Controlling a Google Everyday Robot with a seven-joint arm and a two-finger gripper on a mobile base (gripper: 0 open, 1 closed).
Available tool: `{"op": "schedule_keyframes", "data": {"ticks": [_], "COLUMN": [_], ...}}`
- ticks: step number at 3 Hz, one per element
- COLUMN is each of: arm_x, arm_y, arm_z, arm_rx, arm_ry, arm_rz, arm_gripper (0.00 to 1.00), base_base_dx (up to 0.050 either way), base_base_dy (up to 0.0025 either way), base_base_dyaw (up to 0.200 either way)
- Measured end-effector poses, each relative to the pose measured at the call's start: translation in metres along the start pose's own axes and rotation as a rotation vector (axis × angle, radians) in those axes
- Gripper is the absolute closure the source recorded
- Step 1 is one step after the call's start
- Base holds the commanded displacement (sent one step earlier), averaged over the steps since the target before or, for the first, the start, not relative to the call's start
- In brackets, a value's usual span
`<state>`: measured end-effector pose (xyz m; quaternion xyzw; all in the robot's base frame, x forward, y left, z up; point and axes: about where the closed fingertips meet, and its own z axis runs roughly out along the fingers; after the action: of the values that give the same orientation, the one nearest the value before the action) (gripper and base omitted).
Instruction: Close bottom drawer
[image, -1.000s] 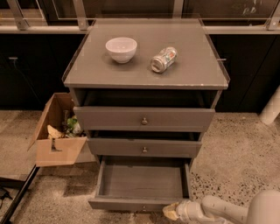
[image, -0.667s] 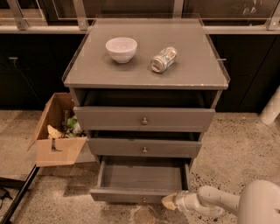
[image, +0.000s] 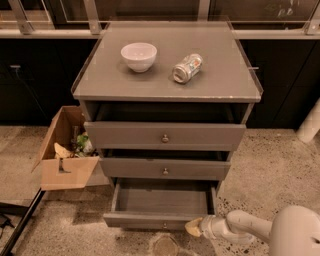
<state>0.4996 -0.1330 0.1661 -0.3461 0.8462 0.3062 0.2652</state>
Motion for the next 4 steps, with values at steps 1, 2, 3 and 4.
{"op": "schedule_keyframes", "data": {"ticks": [1, 2, 3, 4], "arm_x": [-0.009, -0.019, -0.030, -0.031], "arm_y": [-0.017, -0.038, -0.051, -0.052], "arm_z": [0.003, 0.007, 0.009, 0.009], "arm_rx": [0.019, 0.045, 0.079, 0.082], "arm_ry": [-0.004, -0.011, -0.016, -0.016], "arm_rz": [0.009, 0.025, 0.030, 0.030], "arm_gripper": [1.00, 1.00, 1.00, 1.00], "base_base_dx": [0.000, 0.000, 0.000, 0.000], "base_base_dy": [0.00000, 0.00000, 0.00000, 0.00000], "base_base_dyaw": [0.000, 0.000, 0.000, 0.000]}}
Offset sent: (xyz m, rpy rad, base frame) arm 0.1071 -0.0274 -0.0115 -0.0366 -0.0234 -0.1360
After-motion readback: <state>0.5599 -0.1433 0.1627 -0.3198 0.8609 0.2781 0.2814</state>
